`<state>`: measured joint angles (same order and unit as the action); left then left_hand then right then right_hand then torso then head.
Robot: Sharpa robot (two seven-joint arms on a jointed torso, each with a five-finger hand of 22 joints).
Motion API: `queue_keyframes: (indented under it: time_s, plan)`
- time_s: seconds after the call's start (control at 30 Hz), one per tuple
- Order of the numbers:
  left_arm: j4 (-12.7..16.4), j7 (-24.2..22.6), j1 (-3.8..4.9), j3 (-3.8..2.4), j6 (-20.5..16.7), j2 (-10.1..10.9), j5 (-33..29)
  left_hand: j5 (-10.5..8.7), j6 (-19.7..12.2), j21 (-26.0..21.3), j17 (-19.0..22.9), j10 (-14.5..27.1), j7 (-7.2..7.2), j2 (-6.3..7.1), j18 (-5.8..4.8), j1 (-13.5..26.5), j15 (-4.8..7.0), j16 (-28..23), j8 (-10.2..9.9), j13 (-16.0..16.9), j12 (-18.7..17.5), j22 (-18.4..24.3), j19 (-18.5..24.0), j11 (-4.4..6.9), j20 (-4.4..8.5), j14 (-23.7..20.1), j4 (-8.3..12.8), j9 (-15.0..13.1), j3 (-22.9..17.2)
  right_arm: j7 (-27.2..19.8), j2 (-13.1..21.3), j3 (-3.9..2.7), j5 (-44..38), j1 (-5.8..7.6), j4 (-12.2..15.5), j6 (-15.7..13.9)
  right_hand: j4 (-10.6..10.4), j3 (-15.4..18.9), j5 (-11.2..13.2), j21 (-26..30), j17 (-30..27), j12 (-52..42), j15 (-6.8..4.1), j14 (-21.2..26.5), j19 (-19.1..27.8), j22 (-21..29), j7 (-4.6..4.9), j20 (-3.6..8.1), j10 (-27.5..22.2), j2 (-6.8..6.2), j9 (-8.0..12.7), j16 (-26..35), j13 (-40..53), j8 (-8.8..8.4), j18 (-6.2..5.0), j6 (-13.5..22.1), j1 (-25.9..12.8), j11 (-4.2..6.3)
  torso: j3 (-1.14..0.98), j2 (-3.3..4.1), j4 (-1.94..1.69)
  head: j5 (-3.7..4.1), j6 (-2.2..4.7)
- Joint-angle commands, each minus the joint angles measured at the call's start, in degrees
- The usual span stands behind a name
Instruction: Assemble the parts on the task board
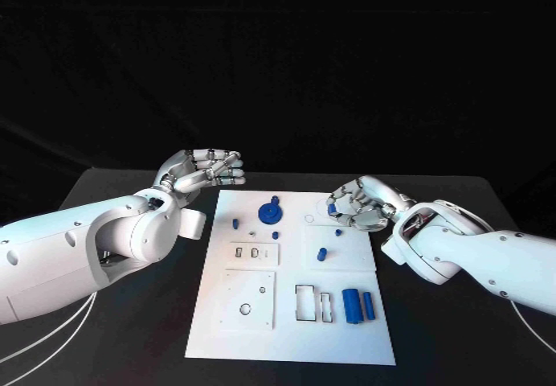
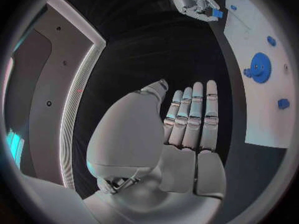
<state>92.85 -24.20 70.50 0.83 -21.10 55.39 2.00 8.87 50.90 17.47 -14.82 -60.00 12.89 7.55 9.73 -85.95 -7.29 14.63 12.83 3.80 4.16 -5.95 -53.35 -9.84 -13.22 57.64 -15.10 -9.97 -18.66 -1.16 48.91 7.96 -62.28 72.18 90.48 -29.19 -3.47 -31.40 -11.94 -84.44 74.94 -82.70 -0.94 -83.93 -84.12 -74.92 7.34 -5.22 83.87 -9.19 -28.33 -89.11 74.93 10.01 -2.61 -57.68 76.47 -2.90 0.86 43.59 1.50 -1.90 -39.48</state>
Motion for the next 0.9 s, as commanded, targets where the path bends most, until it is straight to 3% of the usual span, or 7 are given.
queue_keyframes:
  time_s: [0.03, 0.17, 0.37, 0.47, 0.6, 0.7, 0.9]
  plan:
    - [-0.2, -0.4, 0.03, -0.02, 0.8, -0.2, -0.2, -0.36, -0.5, -0.2, -0.1, -0.2, 0.47, 0.59, 0.74, 0.0, -0.26, -0.2, -0.2, 0.0, -0.3, 0.1, -0.1, -0.35, -0.26, -0.3, -0.1, 0.0, -0.3, 4.9, -1.6, -0.03, -4.4, 0.05, 1.2, -2.1, 0.1, -0.3, -0.1, -0.2, 13.1, 0.2, -0.41, -5.6, -2.0, -10.2, -0.16, 0.36, 1.0, 0.31, -0.6, -0.3, 8.2, 0.36, 0.97, -0.5, -0.3, 0.43, 0.26, -0.31, -0.02, -0.32, -0.37]
    - [-0.6, -0.4, 0.03, -0.02, 0.9, -0.4, -0.2, -0.36, -0.5, -0.2, -0.1, -0.2, 0.47, 0.59, 0.74, 0.0, -0.26, -0.2, -0.2, 0.0, -0.3, 0.1, -0.1, -0.35, -0.26, -0.3, -0.1, 0.0, -0.3, 7.2, -4.0, 0.01, -5.5, -0.07, 1.7, -2.3, 0.2, -0.4, -0.1, -0.2, 13.0, 0.3, -0.44, -5.6, -2.0, -10.1, -0.19, 0.37, 1.0, 0.30, -0.6, -0.2, 8.2, 0.40, 0.95, -0.5, -0.3, 0.47, 0.41, -0.55, -0.07, -0.76, -0.52]
    - [-1.3, -0.3, 0.03, -0.01, 0.8, -0.7, -0.3, -0.36, -0.5, -0.2, -0.1, -0.2, 0.47, 0.59, 0.74, 0.0, -0.26, -0.2, -0.2, 0.0, -0.3, 0.1, -0.1, -0.35, -0.26, -0.3, -0.1, 0.0, -0.3, 10.7, -9.2, 0.18, -7.5, -0.82, 1.8, -2.1, 0.3, -0.5, -0.2, -0.1, 12.9, 0.3, -0.47, -5.6, -1.9, -10.0, -0.20, 0.40, 1.0, 0.32, -0.7, -0.2, 8.2, 0.41, 0.91, -0.4, -0.3, 0.50, 0.84, -0.89, -0.09, -1.59, -0.73]
    - [-1.6, -0.3, 0.04, -0.01, 0.8, -0.9, -0.3, -0.36, -0.5, -0.2, -0.1, -0.2, 0.47, 0.59, 0.74, 0.0, -0.26, -0.2, -0.2, 0.0, -0.3, 0.1, -0.1, -0.35, -0.26, -0.3, -0.1, 0.0, -0.3, 12.0, -11.4, 0.31, -8.7, -1.34, 1.5, -1.9, 0.3, -0.5, -0.2, 0.0, 12.7, 0.3, -0.48, -5.5, -1.9, -9.9, -0.20, 0.40, 1.0, 0.32, -0.7, -0.1, 8.2, 0.41, 0.88, -0.4, -0.3, 0.50, 1.02, -0.91, -0.16, -1.51, -0.85]
    - [-1.7, -0.3, 0.05, -0.01, 0.7, -1.1, -0.3, -0.37, -0.5, -0.2, -0.1, -0.3, 0.45, 0.62, 0.74, 0.1, -0.26, -0.3, -0.2, 0.0, -0.3, 0.1, -0.1, -0.34, -0.27, -0.3, -0.2, -0.1, -0.3, 13.3, -13.7, 0.47, -9.9, -2.04, 1.0, -1.8, 0.4, -0.5, -0.2, 0.0, 12.7, 0.4, -0.49, -5.5, -1.9, -9.9, -0.16, 0.42, 1.0, 0.13, -0.7, -0.1, 8.1, 0.38, 0.89, -0.3, -0.5, 0.48, 1.09, -0.78, -0.28, -1.36, -0.76]
    - [-1.8, -0.2, 0.06, -0.01, 0.7, -1.1, -0.3, -0.37, -0.5, -0.2, -0.1, -0.3, 0.45, 0.62, 0.74, 0.1, -0.26, -0.3, -0.2, 0.0, -0.3, 0.1, -0.1, -0.34, -0.27, -0.3, -0.2, -0.1, -0.3, 14.1, -15.3, 0.59, -10.6, -2.77, 0.3, -1.7, 0.4, -0.5, -0.3, 0.1, 12.7, 0.4, -0.49, -5.5, -1.8, -9.9, -0.15, 0.43, 1.0, 0.09, -0.7, -0.1, 8.1, 0.38, 0.87, -0.3, -0.6, 0.47, 0.98, -0.79, -0.05, -1.62, -0.83]
    - [-1.7, -0.2, 0.08, -0.01, 0.7, -1.2, -0.3, -0.37, -0.5, -0.2, -0.1, -0.3, 0.45, 0.62, 0.74, 0.1, -0.26, -0.3, -0.2, 0.0, -0.3, 0.1, -0.1, -0.34, -0.27, -0.3, -0.2, -0.1, -0.3, 15.3, -17.7, 0.79, -12.1, -4.17, -0.6, -1.5, 0.4, -0.6, -0.4, 0.1, 12.6, 0.4, -0.49, -5.5, -1.8, -9.9, -0.15, 0.44, 1.0, 0.17, -0.7, -0.1, 8.1, 0.40, 0.87, -0.3, -0.6, 0.47, 0.87, -0.76, -0.18, -1.90, -1.04]
